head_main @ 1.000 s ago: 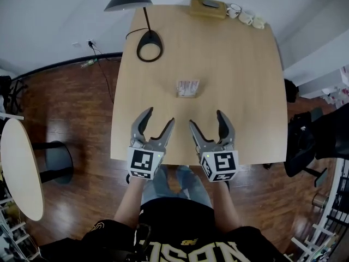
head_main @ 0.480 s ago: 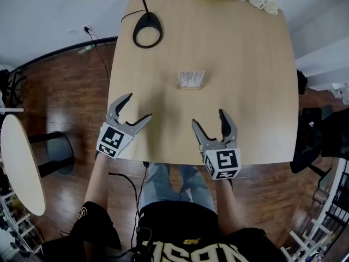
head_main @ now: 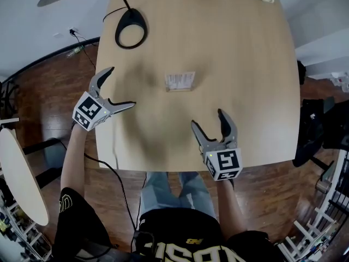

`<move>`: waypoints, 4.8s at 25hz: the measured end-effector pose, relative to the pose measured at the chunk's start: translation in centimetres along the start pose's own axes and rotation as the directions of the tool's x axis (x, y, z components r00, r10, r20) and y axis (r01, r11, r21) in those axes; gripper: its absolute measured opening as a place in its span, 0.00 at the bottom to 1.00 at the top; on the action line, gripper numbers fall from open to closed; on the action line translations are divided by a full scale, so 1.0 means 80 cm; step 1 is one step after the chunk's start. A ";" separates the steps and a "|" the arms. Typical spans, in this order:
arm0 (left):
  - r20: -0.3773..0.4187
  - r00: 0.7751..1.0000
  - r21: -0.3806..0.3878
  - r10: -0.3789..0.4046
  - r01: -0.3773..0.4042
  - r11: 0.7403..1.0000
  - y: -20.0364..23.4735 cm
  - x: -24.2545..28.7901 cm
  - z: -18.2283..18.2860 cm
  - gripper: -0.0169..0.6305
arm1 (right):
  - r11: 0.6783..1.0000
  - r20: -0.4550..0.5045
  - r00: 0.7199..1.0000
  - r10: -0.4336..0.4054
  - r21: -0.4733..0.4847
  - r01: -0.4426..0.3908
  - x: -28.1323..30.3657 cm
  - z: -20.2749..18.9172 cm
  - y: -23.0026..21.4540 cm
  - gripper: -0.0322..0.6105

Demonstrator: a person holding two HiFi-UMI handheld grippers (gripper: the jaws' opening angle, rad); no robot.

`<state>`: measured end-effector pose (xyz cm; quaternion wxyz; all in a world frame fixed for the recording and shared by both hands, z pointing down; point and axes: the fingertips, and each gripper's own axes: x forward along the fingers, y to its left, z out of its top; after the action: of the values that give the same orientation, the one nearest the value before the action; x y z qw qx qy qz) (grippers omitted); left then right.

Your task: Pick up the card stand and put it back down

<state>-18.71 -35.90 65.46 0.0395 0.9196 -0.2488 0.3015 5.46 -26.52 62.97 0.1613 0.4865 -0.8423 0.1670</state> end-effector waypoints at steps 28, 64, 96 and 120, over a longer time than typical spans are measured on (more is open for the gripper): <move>-0.046 0.884 0.150 -0.465 0.467 0.872 -0.154 0.222 0.107 0.11 | 0.997 0.030 0.998 -0.060 0.042 0.058 -0.022 0.014 -0.024 0.62; 0.277 0.649 -0.322 0.709 -0.633 0.704 -0.061 -0.297 0.295 0.11 | 0.987 0.455 0.878 -0.150 0.013 0.161 -0.134 0.360 0.071 0.62; 0.143 0.786 -0.159 0.601 -0.581 0.798 0.000 -0.257 0.180 0.12 | 0.995 0.306 0.947 -0.103 0.017 0.103 -0.061 0.312 0.081 0.60; 0.046 0.999 0.004 -0.008 0.007 1.000 0.079 0.044 0.068 0.11 | 0.974 0.070 0.979 -0.191 0.138 0.180 0.028 0.127 0.050 0.60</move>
<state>-16.38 -44.18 62.59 0.0330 0.9273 -0.2455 0.2806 -0.25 -30.83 54.39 0.1092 0.5791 -0.7863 0.1857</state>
